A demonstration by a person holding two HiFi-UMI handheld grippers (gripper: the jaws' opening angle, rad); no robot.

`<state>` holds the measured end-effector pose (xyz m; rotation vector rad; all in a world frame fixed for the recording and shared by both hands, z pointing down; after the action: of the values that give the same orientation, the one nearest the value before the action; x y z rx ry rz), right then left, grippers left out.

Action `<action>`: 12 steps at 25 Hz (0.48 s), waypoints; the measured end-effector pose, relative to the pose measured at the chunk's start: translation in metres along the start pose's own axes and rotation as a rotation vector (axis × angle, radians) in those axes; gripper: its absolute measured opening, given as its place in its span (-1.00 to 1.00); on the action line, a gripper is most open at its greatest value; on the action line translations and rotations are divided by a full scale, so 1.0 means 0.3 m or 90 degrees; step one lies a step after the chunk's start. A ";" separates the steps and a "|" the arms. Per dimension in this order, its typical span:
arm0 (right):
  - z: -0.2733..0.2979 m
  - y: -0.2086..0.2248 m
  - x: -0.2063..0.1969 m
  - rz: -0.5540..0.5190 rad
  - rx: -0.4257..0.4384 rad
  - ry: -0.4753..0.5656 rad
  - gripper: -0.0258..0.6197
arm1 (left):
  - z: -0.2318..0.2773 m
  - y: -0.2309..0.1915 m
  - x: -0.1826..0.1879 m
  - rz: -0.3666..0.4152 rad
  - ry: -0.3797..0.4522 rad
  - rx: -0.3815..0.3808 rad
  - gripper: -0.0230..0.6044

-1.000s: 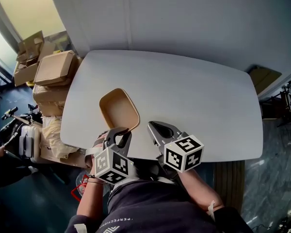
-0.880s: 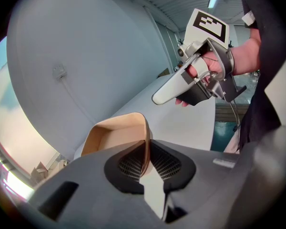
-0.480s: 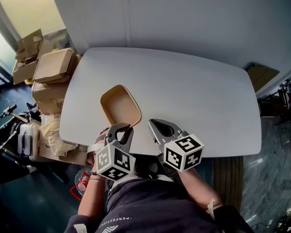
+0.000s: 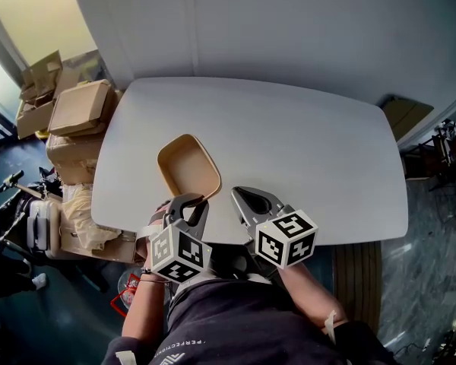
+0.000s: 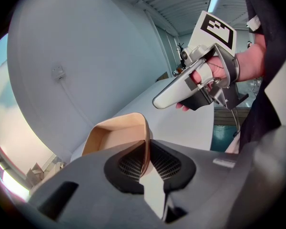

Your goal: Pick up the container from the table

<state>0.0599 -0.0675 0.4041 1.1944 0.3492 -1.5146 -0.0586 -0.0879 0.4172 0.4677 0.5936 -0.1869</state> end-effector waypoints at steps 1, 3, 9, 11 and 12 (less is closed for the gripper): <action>-0.002 0.003 0.003 0.000 -0.002 0.001 -0.93 | 0.001 -0.001 0.002 0.001 0.000 -0.001 -0.83; -0.007 0.009 0.010 -0.001 -0.005 0.004 -0.93 | 0.004 -0.001 0.008 0.004 0.000 -0.002 -0.83; 0.001 0.014 0.017 0.001 -0.010 0.007 -0.93 | 0.017 -0.004 0.008 0.013 -0.004 -0.010 -0.82; 0.008 0.012 0.020 -0.001 -0.008 0.005 -0.93 | 0.018 -0.009 0.008 0.013 -0.003 -0.009 -0.82; 0.011 0.012 0.022 -0.002 -0.007 0.004 -0.93 | 0.019 -0.012 0.009 0.012 -0.003 -0.008 -0.82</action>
<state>0.0622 -0.0750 0.4015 1.1912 0.3641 -1.5102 -0.0546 -0.0940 0.4184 0.4601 0.5852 -0.1653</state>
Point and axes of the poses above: the fingertips, and each gripper's own axes: z forward along the fingers, y to its right, x out of its top, the point moved 6 cm from there along -z, backward along the fingers, and after that the axes turned 8 degrees about -y, right-handed, at the moved point
